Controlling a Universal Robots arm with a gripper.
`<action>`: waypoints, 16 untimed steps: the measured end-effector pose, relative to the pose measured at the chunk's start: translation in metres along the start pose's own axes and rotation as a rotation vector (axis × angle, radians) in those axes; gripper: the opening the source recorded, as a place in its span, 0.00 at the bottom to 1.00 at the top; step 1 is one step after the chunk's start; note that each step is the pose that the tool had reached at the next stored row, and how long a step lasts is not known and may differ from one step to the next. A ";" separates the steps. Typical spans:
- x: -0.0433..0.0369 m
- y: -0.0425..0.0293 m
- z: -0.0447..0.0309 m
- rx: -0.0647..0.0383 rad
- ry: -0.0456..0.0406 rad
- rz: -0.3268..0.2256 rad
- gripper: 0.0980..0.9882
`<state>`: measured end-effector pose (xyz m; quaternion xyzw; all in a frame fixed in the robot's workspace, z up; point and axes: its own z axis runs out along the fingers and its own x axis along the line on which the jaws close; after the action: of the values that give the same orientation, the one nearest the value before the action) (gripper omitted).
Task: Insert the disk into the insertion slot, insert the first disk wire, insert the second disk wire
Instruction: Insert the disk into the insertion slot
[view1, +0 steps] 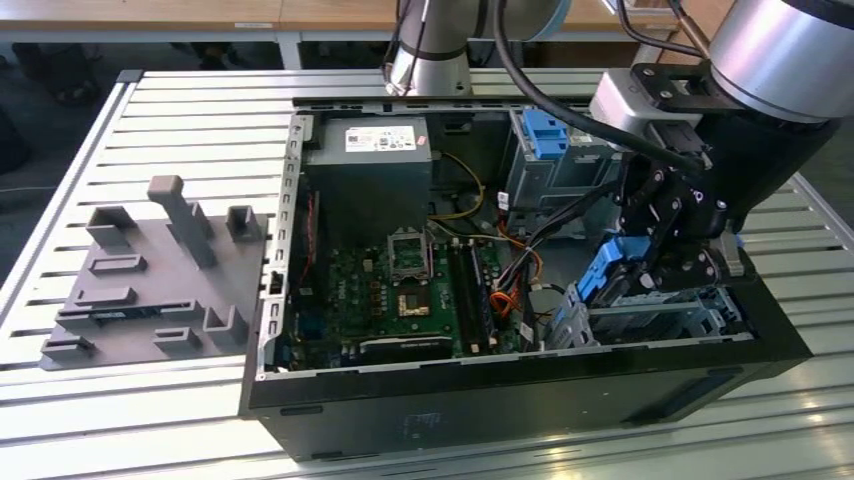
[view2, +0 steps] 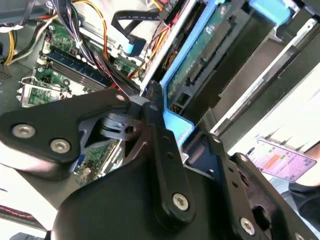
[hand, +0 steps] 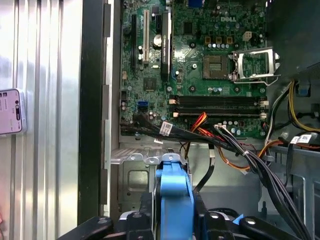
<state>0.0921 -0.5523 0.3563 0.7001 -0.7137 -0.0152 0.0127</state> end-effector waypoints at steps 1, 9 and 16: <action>0.0000 0.0000 0.0006 0.000 0.0001 0.000 0.38; 0.0000 -0.0002 0.0044 0.000 -0.0001 0.000 0.29; -0.0015 -0.0002 0.0072 0.000 -0.0003 0.000 0.01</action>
<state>0.0921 -0.5508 0.3492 0.7001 -0.7138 -0.0153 0.0126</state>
